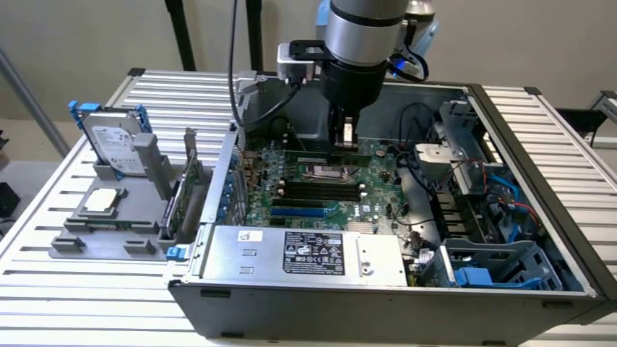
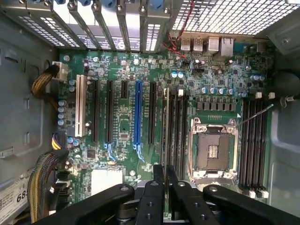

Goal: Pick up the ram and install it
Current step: 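Insert the ram into the slot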

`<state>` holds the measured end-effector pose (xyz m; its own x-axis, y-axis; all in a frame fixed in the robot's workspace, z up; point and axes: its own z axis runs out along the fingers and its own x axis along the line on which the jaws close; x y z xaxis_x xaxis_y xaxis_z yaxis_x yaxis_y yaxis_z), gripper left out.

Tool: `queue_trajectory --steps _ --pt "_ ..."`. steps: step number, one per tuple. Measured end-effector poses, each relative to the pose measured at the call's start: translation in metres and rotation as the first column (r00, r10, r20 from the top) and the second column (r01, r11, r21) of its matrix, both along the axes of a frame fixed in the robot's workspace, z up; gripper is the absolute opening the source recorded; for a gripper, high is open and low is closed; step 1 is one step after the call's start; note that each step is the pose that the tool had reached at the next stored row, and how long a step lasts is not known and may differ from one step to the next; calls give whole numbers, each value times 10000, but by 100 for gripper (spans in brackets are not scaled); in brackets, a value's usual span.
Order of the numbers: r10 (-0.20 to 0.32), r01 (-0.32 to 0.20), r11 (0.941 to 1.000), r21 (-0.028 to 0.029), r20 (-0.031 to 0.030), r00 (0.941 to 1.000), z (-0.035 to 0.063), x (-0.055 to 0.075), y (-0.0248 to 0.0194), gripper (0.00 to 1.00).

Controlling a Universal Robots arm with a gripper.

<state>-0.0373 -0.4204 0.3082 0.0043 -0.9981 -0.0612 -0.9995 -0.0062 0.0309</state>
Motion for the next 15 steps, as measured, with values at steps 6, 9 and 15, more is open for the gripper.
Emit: queue_trajectory --steps 6,9,15 --pt "-171 171 9998 -75 1 9999 -88 11 42 14" --pt "-220 220 9991 -375 7 9998 -195 18 125 14" --pt "-221 221 9990 -384 7 9998 -319 18 130 14"
